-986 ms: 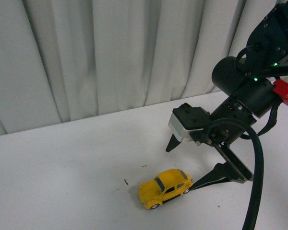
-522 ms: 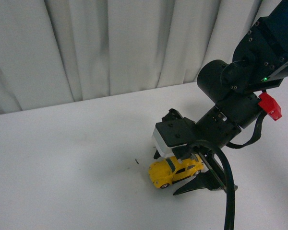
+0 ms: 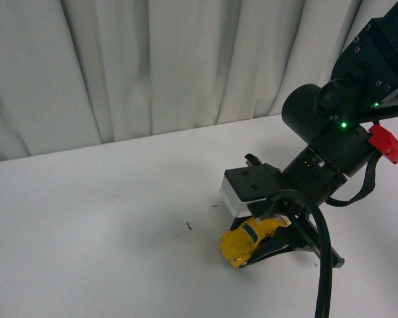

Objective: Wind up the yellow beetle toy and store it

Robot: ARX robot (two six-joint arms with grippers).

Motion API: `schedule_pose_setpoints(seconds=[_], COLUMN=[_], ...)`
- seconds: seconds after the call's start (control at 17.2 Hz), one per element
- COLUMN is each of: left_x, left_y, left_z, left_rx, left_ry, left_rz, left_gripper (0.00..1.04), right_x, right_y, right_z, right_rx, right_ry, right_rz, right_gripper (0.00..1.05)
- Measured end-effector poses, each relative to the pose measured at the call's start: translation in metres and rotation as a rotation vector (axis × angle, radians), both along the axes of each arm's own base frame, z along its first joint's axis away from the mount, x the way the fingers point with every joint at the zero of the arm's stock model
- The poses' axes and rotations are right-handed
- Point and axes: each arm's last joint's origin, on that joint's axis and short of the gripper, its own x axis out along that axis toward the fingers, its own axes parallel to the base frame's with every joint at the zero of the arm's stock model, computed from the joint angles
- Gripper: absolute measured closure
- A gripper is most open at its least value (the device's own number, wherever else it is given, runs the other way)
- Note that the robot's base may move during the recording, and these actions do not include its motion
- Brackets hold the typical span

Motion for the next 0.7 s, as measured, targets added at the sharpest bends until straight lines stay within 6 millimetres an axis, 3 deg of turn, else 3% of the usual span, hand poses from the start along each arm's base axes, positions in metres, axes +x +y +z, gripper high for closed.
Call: schedule_pose_setpoints(seconds=[0.29, 0.7], left_x=[0.0, 0.0], left_y=[0.0, 0.0], left_z=[0.0, 0.0], left_rx=[0.0, 0.0], left_ry=[0.0, 0.0], left_rz=[0.0, 0.0], left_gripper=[0.07, 0.07], right_x=[0.015, 0.031], right_y=[-0.014, -0.005], right_z=[0.006, 0.0], right_rx=[-0.02, 0.009], right_ry=[-0.054, -0.089], right_rz=[0.005, 0.054], right_gripper=[0.58, 0.58])
